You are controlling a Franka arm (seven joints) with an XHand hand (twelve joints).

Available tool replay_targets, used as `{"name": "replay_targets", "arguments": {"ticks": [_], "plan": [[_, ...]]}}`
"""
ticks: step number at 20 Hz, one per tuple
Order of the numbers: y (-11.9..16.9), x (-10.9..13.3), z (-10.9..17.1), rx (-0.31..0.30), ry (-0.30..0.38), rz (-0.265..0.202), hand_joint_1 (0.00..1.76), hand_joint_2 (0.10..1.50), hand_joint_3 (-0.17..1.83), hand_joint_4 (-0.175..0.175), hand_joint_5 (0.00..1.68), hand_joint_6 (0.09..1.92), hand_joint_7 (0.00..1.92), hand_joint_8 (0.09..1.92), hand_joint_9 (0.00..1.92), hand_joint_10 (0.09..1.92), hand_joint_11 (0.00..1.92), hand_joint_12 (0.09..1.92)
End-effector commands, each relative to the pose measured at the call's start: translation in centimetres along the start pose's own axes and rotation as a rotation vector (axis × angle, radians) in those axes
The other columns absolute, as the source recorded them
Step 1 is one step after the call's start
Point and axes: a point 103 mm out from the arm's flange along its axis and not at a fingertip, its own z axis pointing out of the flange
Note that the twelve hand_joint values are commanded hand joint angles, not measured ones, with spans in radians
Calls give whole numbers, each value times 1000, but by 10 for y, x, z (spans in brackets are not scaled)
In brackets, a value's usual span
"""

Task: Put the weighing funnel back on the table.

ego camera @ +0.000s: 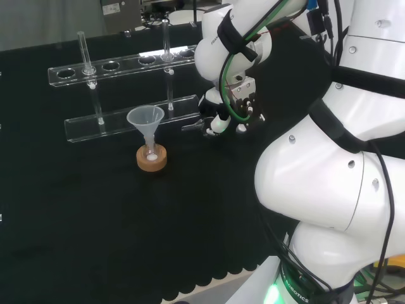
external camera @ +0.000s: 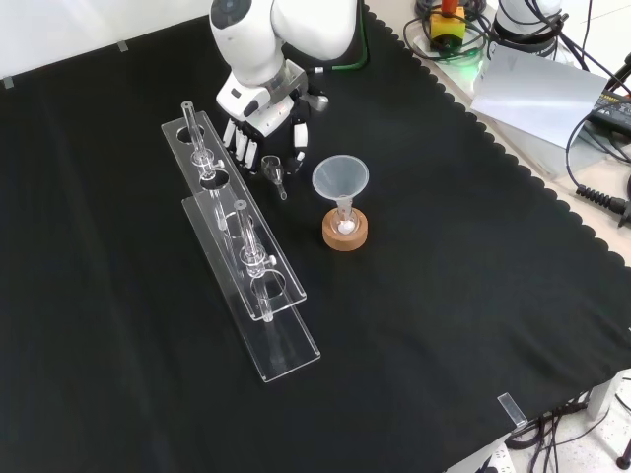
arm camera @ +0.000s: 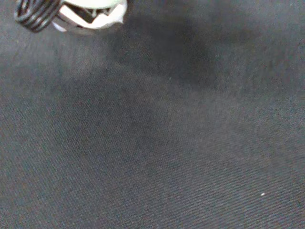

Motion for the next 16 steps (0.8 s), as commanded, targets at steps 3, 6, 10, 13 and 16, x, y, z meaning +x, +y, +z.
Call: {"name": "replay_targets", "arguments": {"ticks": [3, 6, 10, 13, 16], "plan": [[2, -2, 7, -11, 19, -13, 1078, 736, 723, 101, 1050, 1084, 775, 726, 1073, 495, 679, 1184], [2, -1, 8, -5, 16, -14, 1079, 737, 721, 99, 1049, 1084, 776, 727, 1073, 495, 682, 1182], [2, 1, 9, 4, 17, -18, 1078, 755, 694, 87, 1041, 1086, 770, 733, 1069, 495, 686, 1174], [1, 0, 9, 13, 15, -19, 1064, 842, 533, 95, 1015, 1061, 731, 739, 1045, 504, 666, 1186], [-1, -1, 9, 19, 2, -21, 1032, 988, 275, 120, 961, 1072, 674, 756, 990, 529, 629, 1214]]}}
